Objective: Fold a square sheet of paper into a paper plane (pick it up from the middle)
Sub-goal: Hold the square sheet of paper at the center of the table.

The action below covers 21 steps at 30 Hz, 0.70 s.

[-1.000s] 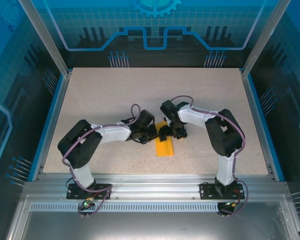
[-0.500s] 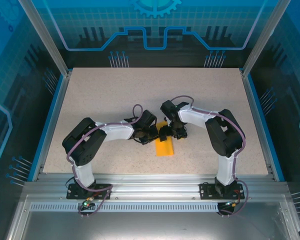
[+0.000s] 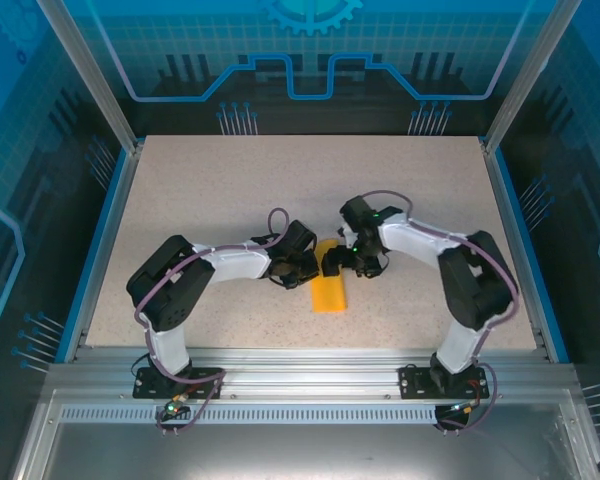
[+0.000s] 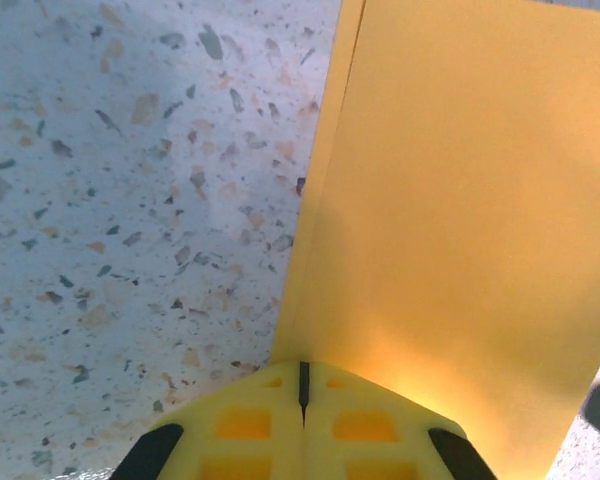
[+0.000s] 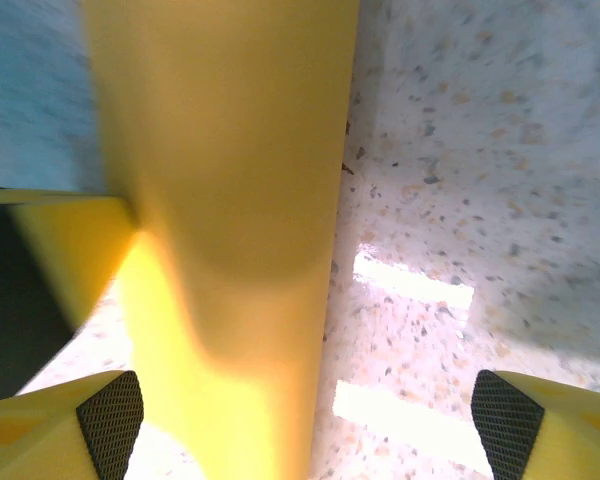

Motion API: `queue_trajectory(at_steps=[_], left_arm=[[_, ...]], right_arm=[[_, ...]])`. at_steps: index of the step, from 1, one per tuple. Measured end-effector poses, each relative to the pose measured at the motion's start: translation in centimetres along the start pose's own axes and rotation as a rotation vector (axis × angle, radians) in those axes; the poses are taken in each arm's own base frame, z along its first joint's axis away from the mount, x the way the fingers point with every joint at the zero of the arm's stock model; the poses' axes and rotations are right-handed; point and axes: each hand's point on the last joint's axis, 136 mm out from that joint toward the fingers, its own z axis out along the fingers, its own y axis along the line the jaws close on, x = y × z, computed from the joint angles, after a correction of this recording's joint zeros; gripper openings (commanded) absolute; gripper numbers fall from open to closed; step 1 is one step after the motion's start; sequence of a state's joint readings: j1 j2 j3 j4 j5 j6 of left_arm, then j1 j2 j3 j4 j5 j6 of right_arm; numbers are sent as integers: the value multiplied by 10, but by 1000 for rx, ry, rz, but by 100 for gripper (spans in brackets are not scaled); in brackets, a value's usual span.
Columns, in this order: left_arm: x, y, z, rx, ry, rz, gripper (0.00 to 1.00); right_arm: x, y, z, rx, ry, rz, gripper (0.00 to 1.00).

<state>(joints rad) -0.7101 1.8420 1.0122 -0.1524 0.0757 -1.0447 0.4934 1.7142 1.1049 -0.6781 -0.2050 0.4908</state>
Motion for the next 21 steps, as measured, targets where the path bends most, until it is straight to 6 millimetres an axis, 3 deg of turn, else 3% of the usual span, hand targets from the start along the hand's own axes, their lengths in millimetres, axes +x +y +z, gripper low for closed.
queue_trajectory(at_steps=[4,8,13,21], left_arm=[[0,-1,0,-1,1,2,0],[0,-1,1,-5,3,6,0],[0,-1,1,-8,3,9,0],[1,-1,1,-12,-2,12,0]], right_arm=[[-11,8,-34,-174,-113,34,55],[-10,29,-35,-328,-117,20,30],[-9,36,-16,-391,-64,32,23],[-6,26,11,-395,-7,51,23]])
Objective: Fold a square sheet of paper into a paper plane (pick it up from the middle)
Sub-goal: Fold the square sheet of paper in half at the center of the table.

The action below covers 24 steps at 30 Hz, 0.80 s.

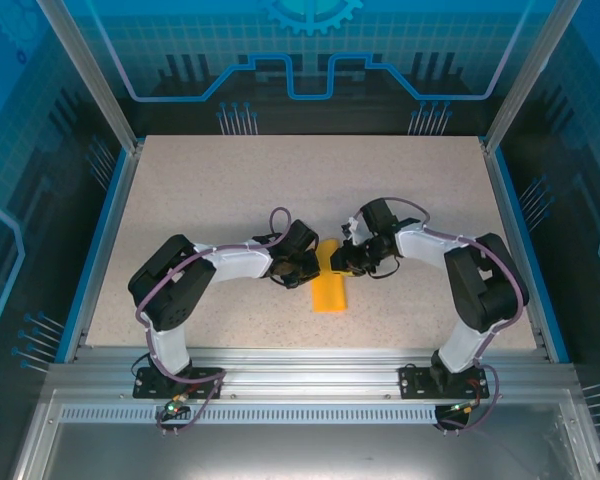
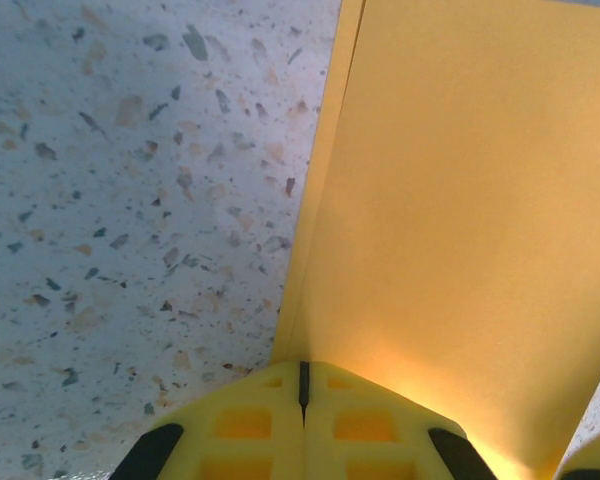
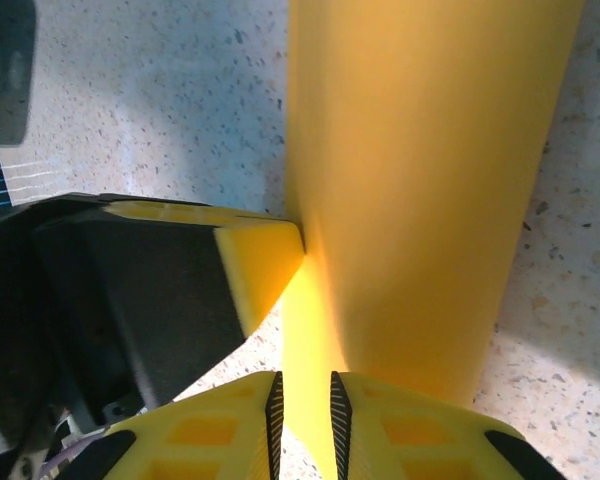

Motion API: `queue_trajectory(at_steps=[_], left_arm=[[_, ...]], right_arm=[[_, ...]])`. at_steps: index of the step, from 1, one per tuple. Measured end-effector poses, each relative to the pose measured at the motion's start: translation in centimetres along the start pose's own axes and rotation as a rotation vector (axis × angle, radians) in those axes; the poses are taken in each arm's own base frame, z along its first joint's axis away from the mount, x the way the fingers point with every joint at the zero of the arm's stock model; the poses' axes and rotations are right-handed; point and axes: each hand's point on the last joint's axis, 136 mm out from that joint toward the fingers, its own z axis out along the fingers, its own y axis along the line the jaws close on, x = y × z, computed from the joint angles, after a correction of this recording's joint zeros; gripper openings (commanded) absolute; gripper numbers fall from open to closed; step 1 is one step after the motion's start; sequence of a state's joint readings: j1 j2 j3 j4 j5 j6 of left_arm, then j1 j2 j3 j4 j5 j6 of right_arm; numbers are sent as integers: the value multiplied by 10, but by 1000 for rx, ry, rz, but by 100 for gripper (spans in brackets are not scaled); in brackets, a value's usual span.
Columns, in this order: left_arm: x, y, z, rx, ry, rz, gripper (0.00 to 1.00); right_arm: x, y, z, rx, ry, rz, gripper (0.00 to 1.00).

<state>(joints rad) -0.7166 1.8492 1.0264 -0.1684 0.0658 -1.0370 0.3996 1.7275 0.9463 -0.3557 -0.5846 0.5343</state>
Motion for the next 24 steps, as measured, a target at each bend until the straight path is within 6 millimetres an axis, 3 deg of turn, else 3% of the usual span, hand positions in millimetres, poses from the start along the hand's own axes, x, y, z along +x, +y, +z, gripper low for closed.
queue_trajectory(at_steps=[11,20,24], left_arm=[[0,-1,1,-5,2,1,0],[0,-2,1,-7,4,7,0],[0,-2,1,-8,5,17,0]], right_arm=[[8,-38,13,4,30,60,24],[9,-37,10,-30,31,43,26],[14,-26,-4,-51,9,21,26]])
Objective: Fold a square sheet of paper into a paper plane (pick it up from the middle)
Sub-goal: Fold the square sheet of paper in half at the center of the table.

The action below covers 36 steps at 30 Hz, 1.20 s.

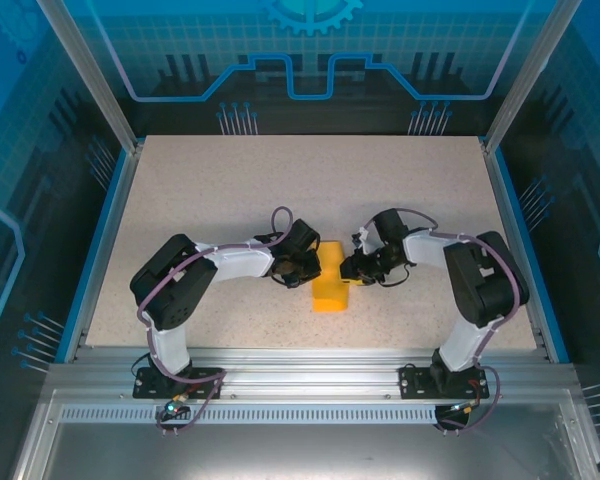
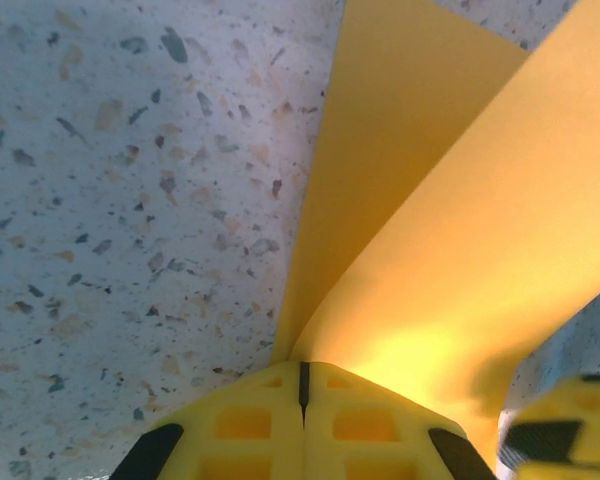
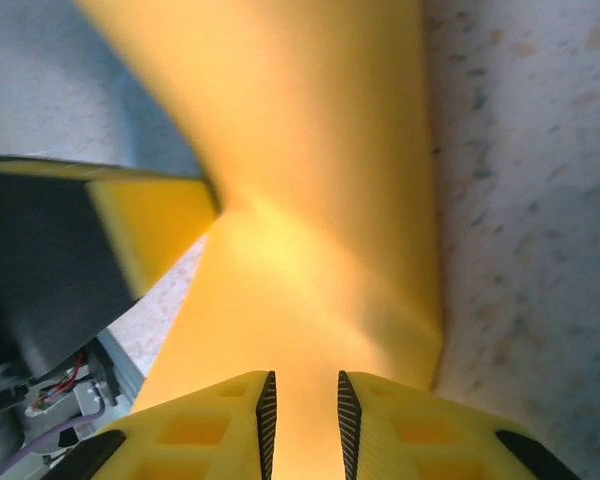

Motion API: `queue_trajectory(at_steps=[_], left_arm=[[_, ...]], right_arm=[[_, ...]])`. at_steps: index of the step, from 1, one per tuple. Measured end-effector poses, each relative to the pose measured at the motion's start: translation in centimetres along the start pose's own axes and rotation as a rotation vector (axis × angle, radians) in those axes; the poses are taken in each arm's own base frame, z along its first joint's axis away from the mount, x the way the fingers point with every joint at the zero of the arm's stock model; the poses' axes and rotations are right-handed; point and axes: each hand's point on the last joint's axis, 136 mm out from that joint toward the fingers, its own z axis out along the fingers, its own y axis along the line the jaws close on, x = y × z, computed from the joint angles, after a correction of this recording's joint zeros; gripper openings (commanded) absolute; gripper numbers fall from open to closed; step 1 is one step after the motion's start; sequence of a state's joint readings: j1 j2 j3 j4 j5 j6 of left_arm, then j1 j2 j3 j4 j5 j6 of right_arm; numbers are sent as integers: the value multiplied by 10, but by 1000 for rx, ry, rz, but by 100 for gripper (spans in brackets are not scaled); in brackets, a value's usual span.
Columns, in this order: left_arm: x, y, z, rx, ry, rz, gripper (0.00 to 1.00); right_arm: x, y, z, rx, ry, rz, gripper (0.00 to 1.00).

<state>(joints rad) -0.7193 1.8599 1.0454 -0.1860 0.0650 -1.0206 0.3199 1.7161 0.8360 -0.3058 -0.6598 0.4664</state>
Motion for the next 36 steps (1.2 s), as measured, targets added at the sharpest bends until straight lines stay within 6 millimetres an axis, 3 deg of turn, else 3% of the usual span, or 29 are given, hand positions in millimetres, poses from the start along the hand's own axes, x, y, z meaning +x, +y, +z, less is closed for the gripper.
queue_trajectory(at_steps=[3,6,13,23,30,36], left_arm=[[0,0,0,-1,0,2,0],[0,0,0,-3,2,2,0],[0,-1,0,-7,4,3,0],[0,-1,0,-11,1,6,0],[1,-1,0,-16,2,11,0],[1,-1,0,-21,4,12,0]], right_arm=[[0,17,-12,-39,-33,-45,26],[4,23,-13,-60,-33,-60,26],[31,-11,12,-29,57,35,26],[35,-9,10,-12,61,23,27],[44,11,6,-7,59,-48,26],[63,-11,15,47,95,4,26]])
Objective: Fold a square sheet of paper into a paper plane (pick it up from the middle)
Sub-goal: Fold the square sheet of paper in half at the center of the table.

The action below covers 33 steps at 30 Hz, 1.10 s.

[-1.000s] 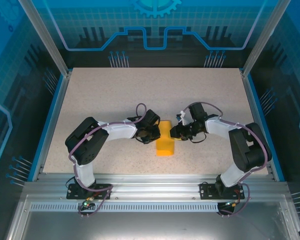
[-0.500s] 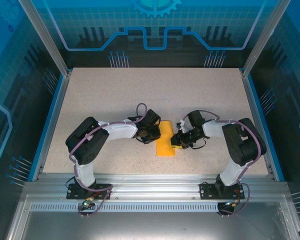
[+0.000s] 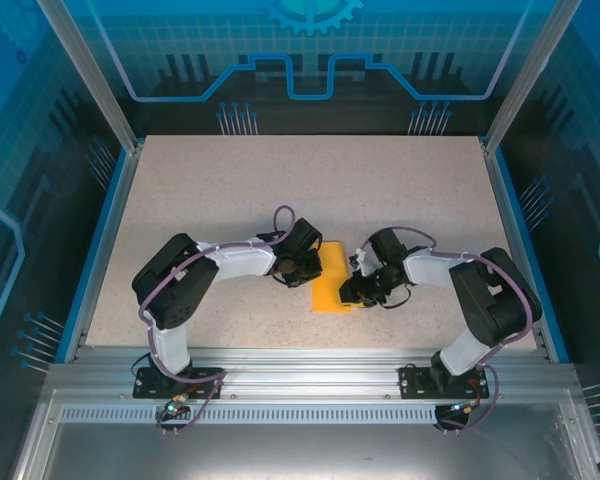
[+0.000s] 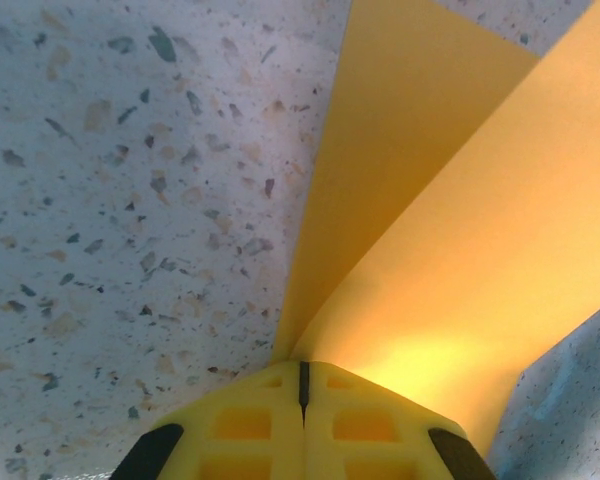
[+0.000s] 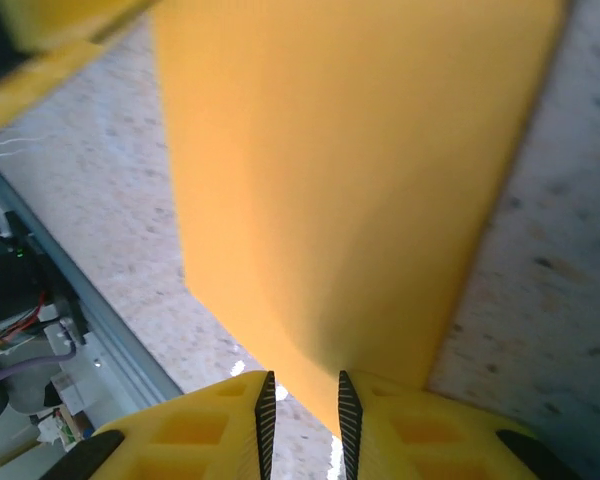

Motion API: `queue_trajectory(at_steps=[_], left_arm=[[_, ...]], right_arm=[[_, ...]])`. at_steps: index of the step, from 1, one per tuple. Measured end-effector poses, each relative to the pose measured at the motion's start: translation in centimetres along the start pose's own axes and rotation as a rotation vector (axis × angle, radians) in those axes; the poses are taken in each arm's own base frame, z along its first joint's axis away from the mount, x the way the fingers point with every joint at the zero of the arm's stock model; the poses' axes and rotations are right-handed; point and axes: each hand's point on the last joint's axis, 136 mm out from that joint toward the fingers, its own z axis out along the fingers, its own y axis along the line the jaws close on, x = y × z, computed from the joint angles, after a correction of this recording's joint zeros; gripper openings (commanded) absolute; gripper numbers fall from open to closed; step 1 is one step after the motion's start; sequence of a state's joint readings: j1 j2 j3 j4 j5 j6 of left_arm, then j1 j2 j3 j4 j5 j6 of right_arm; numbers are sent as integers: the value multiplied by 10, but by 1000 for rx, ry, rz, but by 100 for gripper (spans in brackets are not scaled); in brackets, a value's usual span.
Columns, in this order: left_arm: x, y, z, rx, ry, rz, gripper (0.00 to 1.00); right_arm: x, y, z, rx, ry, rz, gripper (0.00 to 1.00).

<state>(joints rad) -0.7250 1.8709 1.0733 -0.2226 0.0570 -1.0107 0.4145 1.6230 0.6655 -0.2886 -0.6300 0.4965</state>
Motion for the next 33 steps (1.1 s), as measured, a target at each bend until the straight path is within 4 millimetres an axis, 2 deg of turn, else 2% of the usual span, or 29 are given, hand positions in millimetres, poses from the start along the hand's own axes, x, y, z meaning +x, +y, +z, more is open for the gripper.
queue_trajectory(at_steps=[8,15,18,21,25,30,33], left_arm=[[0,0,0,-4,2,2,0],[0,-1,0,-8,4,18,0],[0,-1,0,-9,5,19,0],[0,-1,0,-10,6,20,0],[1,-1,0,-12,7,21,0],[1,-1,0,-11,7,25,0],[1,-1,0,-12,8,26,0]], right_arm=[[0,2,-1,1,-4,-4,27],[3,23,-12,-24,-37,-68,27],[6,17,-8,-10,-25,-53,26],[13,1,3,21,8,-10,25],[13,0,4,15,12,6,25],[11,-2,0,41,-3,9,24],[-3,2,-15,49,-53,15,25]])
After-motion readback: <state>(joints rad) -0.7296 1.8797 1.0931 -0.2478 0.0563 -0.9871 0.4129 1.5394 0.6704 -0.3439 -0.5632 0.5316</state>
